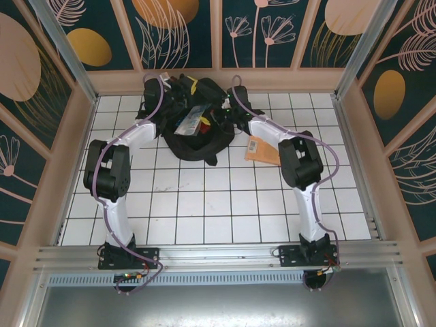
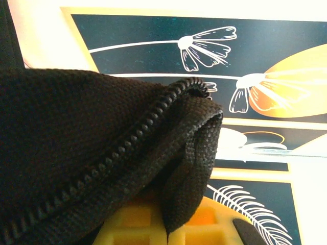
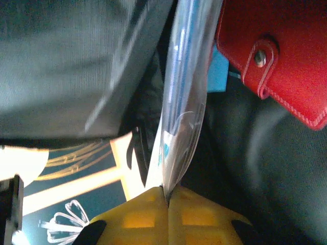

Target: Pack books, pencil case, and school supplies into a backpack

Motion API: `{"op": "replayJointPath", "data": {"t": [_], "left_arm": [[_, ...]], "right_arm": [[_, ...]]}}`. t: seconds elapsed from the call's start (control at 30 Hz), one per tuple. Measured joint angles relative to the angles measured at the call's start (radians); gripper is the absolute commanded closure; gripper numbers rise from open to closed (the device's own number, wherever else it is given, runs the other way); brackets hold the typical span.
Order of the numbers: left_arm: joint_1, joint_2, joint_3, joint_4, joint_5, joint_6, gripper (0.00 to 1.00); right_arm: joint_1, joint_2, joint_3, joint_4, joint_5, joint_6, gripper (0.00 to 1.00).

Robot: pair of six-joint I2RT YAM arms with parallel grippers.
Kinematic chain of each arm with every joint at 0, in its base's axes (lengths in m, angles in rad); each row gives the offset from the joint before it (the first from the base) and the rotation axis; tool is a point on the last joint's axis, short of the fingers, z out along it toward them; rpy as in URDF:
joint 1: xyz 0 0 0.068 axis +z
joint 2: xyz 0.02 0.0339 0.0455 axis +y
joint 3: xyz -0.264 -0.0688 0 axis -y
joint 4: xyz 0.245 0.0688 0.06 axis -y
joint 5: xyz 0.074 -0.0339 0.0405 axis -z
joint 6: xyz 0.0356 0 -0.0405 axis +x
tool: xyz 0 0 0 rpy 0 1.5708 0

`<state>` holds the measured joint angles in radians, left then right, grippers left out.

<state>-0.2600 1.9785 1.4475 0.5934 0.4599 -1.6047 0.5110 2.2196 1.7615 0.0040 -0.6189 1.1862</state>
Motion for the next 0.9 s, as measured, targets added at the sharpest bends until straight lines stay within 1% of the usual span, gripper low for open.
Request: {"op": "replayJointPath", "data": {"t": [0.13,0.3,0.4,0.43,0.47,0.5,0.53,0.57,0.73,0.83,0.9], "left_arm": [[0.0,-0.001,0.0,0.001,0.0,0.003,1.0],[0.002,-0.017,0.0,0.014,-0.001,0.003,1.0],[0.006,-0.026,0.001,0.019,-0.004,0.003,1.0],[0.006,-0.027,0.001,0.02,-0.004,0.003,1.0],[0.006,-0.027,0.002,0.021,-0.004,0.003,1.0],[0.006,-0.027,0.002,0.02,-0.004,0.003,1.0],[0.006,-0.027,0.002,0.02,-0.004,0.003,1.0],[0.006,-0.027,0.002,0.02,-0.004,0.003,1.0],[0.006,-0.027,0.002,0.022,-0.004,0.003,1.0],[0.007,-0.026,0.002,0.025,-0.007,0.002,1.0],[0.007,-0.021,0.006,0.025,-0.008,0.002,1.0]], "right_arm": [[0.024,0.057,0.143,-0.1,0.156,0.034,1.0],[0.071,0.159,0.41,-0.275,0.411,0.046,1.0],[0.094,0.217,0.531,-0.348,0.524,0.039,1.0],[0.098,0.229,0.552,-0.361,0.546,0.034,0.96],[0.1,0.24,0.57,-0.373,0.564,0.027,0.84],[0.1,0.249,0.58,-0.378,0.571,0.023,0.71],[0.099,0.254,0.585,-0.378,0.575,0.015,0.63],[0.097,0.26,0.589,-0.378,0.578,-0.001,0.58],[0.088,0.264,0.591,-0.375,0.554,-0.086,0.54],[0.079,0.256,0.578,-0.371,0.511,-0.163,0.51],[0.071,0.227,0.536,-0.37,0.47,-0.227,0.49]]}}
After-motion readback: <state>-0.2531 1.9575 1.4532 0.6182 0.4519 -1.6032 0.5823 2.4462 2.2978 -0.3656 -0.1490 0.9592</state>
